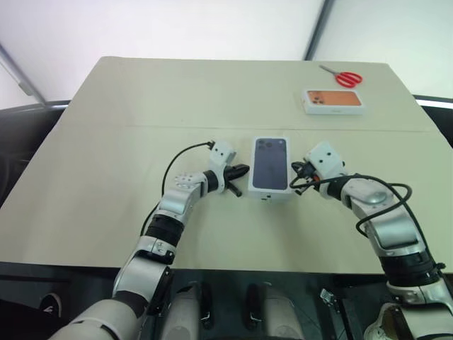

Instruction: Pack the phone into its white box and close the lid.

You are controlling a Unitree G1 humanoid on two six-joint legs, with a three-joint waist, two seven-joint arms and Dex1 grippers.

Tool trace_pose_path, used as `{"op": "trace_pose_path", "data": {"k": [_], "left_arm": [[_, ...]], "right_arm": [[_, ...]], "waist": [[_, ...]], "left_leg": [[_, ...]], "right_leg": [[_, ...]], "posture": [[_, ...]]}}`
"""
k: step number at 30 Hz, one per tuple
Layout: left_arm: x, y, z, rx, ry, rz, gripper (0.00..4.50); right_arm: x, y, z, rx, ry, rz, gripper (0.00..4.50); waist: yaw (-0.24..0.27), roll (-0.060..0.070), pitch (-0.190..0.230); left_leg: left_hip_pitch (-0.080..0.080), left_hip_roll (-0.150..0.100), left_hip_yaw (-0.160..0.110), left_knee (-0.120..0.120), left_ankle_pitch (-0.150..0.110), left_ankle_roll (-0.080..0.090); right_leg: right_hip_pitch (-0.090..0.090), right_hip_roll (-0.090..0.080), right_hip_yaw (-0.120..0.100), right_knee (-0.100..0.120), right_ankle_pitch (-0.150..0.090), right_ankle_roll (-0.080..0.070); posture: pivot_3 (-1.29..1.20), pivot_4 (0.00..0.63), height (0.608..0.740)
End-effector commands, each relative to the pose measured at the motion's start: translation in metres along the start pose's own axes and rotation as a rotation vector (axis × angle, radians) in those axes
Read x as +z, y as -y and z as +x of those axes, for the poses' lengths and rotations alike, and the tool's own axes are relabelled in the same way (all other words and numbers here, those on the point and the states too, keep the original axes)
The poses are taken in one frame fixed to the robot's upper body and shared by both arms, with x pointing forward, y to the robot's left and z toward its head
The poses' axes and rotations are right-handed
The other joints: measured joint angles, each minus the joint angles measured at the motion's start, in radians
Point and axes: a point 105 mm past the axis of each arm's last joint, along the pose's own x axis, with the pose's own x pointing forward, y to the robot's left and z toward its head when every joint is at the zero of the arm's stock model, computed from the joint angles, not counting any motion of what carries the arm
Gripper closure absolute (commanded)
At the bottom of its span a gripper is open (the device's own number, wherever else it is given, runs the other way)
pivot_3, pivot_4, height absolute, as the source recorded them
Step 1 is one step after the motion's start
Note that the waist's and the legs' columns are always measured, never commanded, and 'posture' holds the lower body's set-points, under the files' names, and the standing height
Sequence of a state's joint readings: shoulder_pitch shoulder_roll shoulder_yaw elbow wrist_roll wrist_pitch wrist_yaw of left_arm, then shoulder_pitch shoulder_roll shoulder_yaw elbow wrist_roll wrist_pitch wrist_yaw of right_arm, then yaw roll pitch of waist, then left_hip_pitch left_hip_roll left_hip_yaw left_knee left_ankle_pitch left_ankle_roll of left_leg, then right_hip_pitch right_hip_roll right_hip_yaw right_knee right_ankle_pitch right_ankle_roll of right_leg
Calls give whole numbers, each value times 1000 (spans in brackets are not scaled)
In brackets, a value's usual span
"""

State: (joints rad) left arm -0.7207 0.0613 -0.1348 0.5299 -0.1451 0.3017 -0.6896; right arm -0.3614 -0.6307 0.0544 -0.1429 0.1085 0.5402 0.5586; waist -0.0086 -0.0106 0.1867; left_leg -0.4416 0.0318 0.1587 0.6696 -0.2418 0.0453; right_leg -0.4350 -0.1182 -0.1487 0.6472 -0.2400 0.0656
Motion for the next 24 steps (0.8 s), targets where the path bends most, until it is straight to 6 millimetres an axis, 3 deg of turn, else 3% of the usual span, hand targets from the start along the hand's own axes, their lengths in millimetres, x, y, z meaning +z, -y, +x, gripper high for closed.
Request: {"op": "trace_pose_path", "data": {"k": [1, 6, 9, 13, 16, 21, 24], "left_arm": [[12, 8, 5, -38, 28, 30, 4500], [9, 8, 3, -36, 23, 65, 4500], [16, -3, -4, -1, 48, 36, 4500], [48, -24, 2, 77, 122, 22, 4500], [64, -31, 14, 118, 141, 71, 4500], [68, -23, 34, 107, 135, 78, 4500], [54, -12, 44, 75, 86, 103, 4500]], "right_arm": [[14, -3, -1, 0, 57, -33, 4469], [10, -4, 3, 2, 39, -46, 4469], [12, 8, 0, -25, 41, -77, 4469], [28, 46, 5, -146, 86, -62, 4469], [42, 58, 18, -185, 113, -90, 4469], [58, 49, 42, -130, 171, -73, 4469], [47, 37, 52, -92, 143, -84, 4469]], "waist": [[0, 0, 0], [0, 0, 0], [-1, 0, 0], [-2, 0, 1], [-3, 0, 1], [-2, 0, 0], [-3, 0, 0]], "left_leg": [[0, 0, 0, 0, 0, 0], [0, 0, 0, 0, 0, 0], [0, 0, 0, 0, 0, 0], [0, 0, 0, 1, 0, 0], [-1, 1, -1, 5, 0, 0], [-1, 0, 0, 6, -1, 1], [-1, 0, 0, 8, -1, 2]], "right_leg": [[0, 0, 0, 0, 0, 0], [0, 0, 0, 0, 0, 0], [0, 0, 0, 0, 0, 0], [0, 0, 0, 1, 0, 0], [0, 1, -1, 2, 0, 0], [2, 1, -1, 2, -1, 2], [2, 1, -1, 2, -1, 2]], "posture": [[0, 150, 738], [0, 150, 738], [0, 150, 738], [0, 150, 738], [0, 150, 738], [0, 150, 738], [0, 150, 738]]}}
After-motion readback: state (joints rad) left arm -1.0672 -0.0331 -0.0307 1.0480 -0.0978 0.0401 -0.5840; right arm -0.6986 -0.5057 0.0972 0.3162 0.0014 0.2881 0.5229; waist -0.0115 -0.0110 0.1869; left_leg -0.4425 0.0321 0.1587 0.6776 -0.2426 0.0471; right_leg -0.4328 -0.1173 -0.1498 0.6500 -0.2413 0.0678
